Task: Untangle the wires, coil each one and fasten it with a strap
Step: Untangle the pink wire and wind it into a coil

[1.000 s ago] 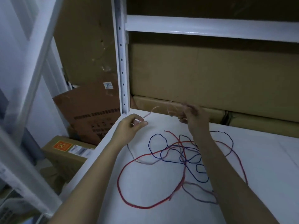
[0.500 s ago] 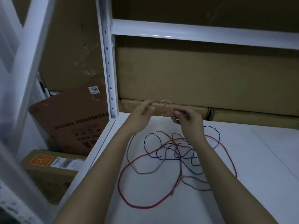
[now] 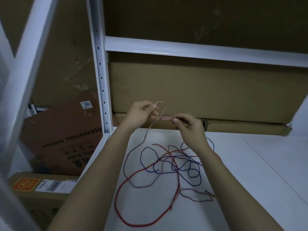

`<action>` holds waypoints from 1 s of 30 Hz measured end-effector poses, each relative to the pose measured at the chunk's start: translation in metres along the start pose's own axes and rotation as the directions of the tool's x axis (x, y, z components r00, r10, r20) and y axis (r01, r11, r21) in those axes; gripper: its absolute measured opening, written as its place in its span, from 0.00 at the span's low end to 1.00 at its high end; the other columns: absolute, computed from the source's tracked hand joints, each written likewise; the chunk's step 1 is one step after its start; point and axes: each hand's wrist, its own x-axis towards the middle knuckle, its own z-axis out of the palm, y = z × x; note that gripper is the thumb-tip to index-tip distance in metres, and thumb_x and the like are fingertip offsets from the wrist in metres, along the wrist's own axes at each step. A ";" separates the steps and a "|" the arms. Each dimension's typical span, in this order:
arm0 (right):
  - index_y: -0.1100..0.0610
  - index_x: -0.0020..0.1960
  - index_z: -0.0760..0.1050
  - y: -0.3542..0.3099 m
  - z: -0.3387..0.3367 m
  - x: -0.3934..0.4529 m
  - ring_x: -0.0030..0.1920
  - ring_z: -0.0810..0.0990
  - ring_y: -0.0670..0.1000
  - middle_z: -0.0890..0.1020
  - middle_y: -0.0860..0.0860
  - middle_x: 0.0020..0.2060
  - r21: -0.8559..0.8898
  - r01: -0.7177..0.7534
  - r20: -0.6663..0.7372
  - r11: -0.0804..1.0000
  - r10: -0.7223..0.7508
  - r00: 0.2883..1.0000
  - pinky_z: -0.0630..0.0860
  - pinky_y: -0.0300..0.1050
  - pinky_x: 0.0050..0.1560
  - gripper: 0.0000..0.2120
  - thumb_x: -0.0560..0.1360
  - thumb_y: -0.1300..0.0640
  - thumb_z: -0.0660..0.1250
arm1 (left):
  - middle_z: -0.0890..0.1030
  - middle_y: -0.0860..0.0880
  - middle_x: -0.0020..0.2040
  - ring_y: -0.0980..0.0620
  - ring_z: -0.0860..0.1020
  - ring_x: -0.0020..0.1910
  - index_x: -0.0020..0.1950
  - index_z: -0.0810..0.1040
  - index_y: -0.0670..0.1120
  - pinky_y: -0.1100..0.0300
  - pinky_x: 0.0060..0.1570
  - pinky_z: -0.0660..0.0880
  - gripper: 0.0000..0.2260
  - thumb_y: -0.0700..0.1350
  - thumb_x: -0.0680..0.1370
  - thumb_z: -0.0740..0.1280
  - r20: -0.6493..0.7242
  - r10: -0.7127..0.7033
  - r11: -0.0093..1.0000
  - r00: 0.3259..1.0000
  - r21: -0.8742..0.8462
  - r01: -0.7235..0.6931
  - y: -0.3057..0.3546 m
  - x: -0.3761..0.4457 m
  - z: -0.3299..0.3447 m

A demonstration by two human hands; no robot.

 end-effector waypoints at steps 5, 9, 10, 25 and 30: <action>0.55 0.55 0.82 0.006 -0.011 -0.002 0.41 0.74 0.36 0.78 0.40 0.42 -0.323 0.174 0.121 0.930 -0.142 0.983 0.68 0.27 0.42 0.09 0.78 0.62 0.65 | 0.80 0.50 0.36 0.62 0.75 0.28 0.46 0.79 0.44 0.69 0.37 0.75 0.10 0.38 0.82 0.59 -0.121 0.069 0.996 0.990 -0.040 -0.075 0.006 -0.005 -0.009; 0.55 0.52 0.83 0.001 -0.010 -0.002 0.43 0.77 0.44 0.83 0.47 0.44 -0.411 0.381 0.357 0.828 -0.239 0.903 0.71 0.39 0.41 0.08 0.77 0.55 0.67 | 0.78 0.49 0.35 0.63 0.75 0.27 0.47 0.78 0.43 0.70 0.35 0.74 0.10 0.37 0.82 0.58 -0.151 0.089 0.995 0.985 -0.040 -0.096 0.012 -0.007 -0.008; 0.55 0.50 0.83 0.001 -0.009 -0.002 0.42 0.77 0.45 0.82 0.47 0.43 -0.419 0.406 0.388 0.812 -0.243 0.889 0.70 0.40 0.39 0.08 0.77 0.53 0.67 | 0.78 0.48 0.35 0.63 0.75 0.26 0.47 0.77 0.41 0.70 0.34 0.74 0.10 0.37 0.82 0.57 -0.164 0.090 0.994 0.982 -0.052 -0.099 0.013 -0.008 -0.009; 0.43 0.39 0.82 -0.005 0.006 -0.003 0.42 0.82 0.41 0.84 0.42 0.38 0.131 -0.135 0.264 0.982 0.097 0.960 0.75 0.32 0.45 0.14 0.71 0.63 0.73 | 0.73 0.48 0.31 0.55 0.82 0.38 0.42 0.74 0.45 0.59 0.46 0.79 0.13 0.39 0.83 0.55 -0.169 0.048 0.979 0.985 -0.187 -0.079 0.014 -0.016 -0.007; 0.53 0.48 0.84 -0.011 0.005 -0.002 0.49 0.84 0.50 0.85 0.52 0.44 0.372 -0.323 0.367 0.870 0.182 0.912 0.79 0.40 0.50 0.06 0.71 0.56 0.73 | 0.72 0.48 0.32 0.57 0.82 0.36 0.44 0.74 0.44 0.65 0.38 0.79 0.12 0.40 0.83 0.55 -0.174 0.047 0.974 0.984 -0.212 -0.084 0.016 -0.019 -0.008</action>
